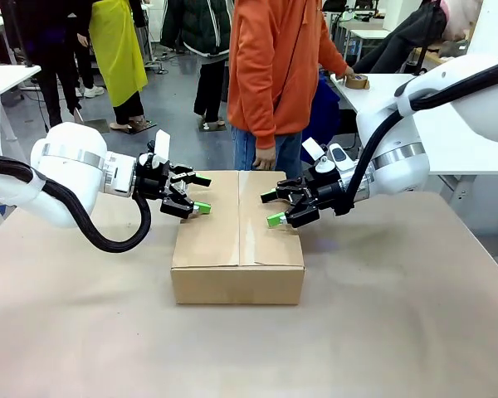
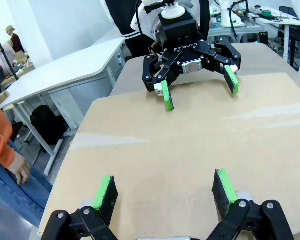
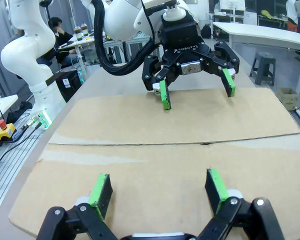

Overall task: Pack the gift set into the box.
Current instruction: Press and hold the closed box until the human finishes sealing it.

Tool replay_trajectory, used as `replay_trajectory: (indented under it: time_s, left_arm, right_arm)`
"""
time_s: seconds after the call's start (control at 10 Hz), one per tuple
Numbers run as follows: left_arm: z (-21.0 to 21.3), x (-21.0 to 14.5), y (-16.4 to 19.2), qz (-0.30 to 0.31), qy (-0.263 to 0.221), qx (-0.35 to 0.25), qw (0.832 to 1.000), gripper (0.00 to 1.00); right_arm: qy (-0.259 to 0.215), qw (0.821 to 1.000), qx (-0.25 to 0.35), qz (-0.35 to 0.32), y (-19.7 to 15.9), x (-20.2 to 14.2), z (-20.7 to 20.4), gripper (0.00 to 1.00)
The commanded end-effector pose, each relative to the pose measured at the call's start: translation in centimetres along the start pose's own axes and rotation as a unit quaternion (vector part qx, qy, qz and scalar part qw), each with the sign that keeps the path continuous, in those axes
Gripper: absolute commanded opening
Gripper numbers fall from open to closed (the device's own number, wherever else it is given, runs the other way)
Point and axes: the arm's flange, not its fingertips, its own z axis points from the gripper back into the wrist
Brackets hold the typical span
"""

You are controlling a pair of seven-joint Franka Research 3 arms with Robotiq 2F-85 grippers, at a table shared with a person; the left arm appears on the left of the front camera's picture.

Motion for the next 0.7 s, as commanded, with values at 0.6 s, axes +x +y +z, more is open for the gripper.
replay_trajectory:
  time_s: [0.6]
  left_arm:
    - [0.11,-0.12,-0.46,-0.003,0.003,-0.004,1.0,1.0]
  right_arm:
    - [0.002,1.0,-0.001,0.001,0.01,-0.06,-0.38,1.0]
